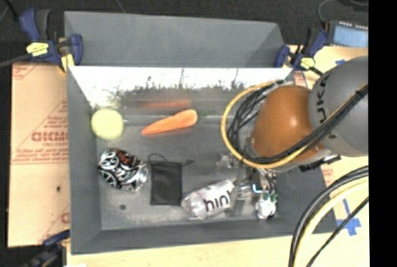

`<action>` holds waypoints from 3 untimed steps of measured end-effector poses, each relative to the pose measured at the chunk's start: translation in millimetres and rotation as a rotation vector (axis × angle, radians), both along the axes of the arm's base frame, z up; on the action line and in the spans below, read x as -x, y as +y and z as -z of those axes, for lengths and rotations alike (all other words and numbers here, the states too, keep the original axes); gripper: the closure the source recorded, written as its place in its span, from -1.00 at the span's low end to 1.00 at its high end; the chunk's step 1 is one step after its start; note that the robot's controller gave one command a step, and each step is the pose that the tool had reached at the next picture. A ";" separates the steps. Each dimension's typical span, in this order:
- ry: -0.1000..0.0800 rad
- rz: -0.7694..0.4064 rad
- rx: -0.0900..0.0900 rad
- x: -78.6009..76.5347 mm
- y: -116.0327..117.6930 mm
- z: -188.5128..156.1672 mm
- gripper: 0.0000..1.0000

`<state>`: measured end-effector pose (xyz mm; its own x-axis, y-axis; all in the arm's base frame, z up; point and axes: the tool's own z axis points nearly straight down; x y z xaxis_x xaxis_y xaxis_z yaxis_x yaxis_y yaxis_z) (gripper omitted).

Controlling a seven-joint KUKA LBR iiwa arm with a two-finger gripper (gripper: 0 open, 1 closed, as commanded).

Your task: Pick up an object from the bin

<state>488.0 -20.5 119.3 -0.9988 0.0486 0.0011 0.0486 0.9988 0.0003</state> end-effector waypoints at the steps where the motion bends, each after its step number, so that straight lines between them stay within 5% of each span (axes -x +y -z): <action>1: -0.008 0.037 0.002 -3.5 1.7 24.8 -1.00; 2: 0.000 -0.135 0.001 -7.2 2.9 49.2 1.00; 3: 0.000 -0.135 0.001 -7.2 2.9 49.2 -1.00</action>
Offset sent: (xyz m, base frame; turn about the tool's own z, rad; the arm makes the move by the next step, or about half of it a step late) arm 0.0068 0.0039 -0.0493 -0.1354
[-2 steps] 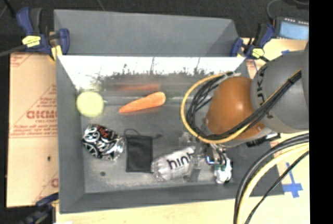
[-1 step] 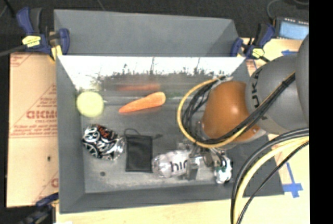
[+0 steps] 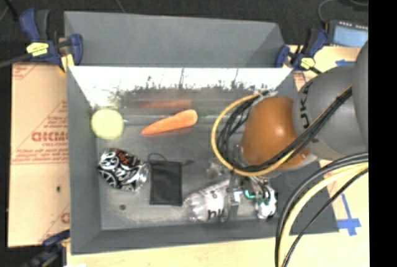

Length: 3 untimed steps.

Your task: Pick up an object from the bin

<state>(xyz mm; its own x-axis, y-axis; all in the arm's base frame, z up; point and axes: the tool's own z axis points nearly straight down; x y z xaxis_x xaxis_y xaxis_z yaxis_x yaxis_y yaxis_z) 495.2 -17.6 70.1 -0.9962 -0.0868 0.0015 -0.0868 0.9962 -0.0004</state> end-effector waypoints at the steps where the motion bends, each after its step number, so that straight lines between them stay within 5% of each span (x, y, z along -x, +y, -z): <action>1: 0.000 0.000 0.000 0.0 0.0 0.0 -1.00; 2: -0.005 -0.251 0.001 -30.7 -62.2 -0.6 1.00; 3: -0.005 -0.251 0.001 -30.7 -62.1 -0.6 1.00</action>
Offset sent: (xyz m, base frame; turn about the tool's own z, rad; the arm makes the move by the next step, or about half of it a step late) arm 0.0296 -0.0608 -0.0001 -0.2547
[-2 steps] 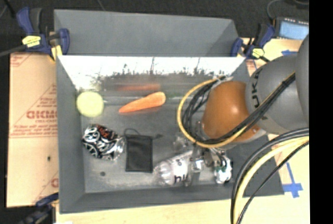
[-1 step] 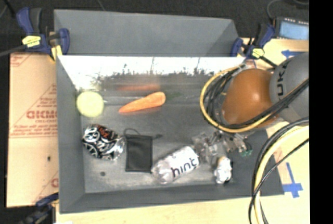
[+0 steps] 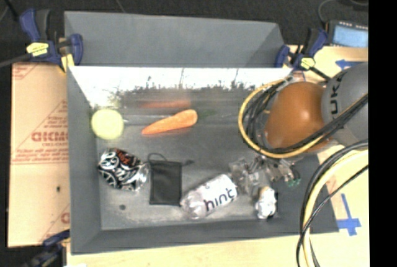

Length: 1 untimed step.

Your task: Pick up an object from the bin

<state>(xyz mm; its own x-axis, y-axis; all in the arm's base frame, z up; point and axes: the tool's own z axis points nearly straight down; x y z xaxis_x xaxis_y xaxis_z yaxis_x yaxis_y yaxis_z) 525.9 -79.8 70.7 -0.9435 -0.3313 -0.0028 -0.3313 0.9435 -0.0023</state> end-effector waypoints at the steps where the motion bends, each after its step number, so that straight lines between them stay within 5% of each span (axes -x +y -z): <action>1: 0.005 0.001 0.000 4.2 8.0 -22.7 1.00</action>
Offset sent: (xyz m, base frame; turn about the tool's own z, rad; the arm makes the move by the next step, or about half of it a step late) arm 0.0014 0.0112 0.0037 0.0667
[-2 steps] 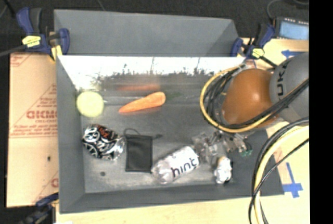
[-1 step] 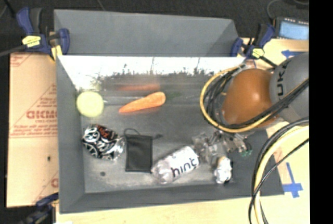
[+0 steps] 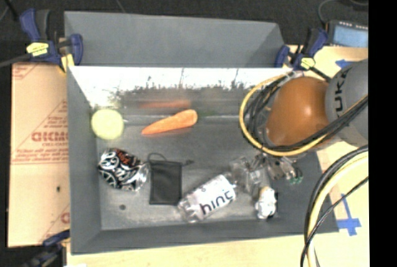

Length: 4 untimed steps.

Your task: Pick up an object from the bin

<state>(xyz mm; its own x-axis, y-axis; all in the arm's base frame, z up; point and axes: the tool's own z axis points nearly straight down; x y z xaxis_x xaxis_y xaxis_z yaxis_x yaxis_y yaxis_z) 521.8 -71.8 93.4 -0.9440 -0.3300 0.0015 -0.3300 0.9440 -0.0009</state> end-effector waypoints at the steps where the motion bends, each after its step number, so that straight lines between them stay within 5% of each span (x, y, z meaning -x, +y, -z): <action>1: -0.011 0.015 0.000 -4.1 2.8 -20.1 1.00; 3: -0.002 0.236 -0.001 7.6 7.6 -8.1 1.00; 4: -0.006 0.136 0.000 0.0 5.8 -50.4 1.00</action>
Offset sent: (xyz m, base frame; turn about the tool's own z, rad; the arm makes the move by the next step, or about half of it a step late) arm 0.0062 0.0005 -0.0234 0.2412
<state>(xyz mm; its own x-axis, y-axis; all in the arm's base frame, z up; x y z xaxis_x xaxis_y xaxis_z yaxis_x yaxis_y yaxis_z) 521.7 -65.9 143.7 -0.9801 -0.1985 -0.0048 -0.1985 0.9801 -0.0023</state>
